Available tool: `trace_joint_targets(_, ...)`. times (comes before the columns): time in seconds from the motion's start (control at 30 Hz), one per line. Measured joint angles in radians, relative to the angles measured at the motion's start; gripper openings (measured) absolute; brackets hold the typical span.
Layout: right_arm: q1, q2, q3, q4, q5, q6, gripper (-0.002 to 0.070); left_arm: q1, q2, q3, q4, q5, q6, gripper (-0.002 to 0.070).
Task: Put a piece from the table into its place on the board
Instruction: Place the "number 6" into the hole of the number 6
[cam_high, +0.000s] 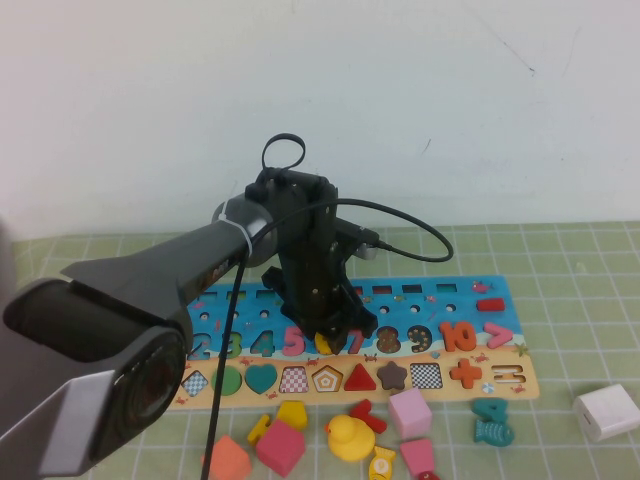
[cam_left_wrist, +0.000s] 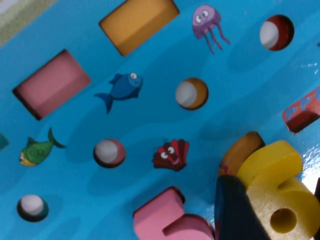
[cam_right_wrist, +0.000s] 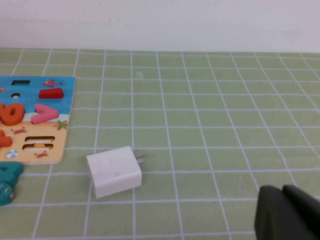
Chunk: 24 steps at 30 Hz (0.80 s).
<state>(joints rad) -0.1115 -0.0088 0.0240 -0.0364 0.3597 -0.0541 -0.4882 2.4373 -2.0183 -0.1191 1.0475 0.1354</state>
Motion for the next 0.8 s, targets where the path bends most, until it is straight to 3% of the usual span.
trace_joint_targets(0.8,0.000,0.000,0.000,0.000,0.000,0.000,-0.0001,0.000,0.010,0.000,0.012,-0.014,-0.007,0.0281)
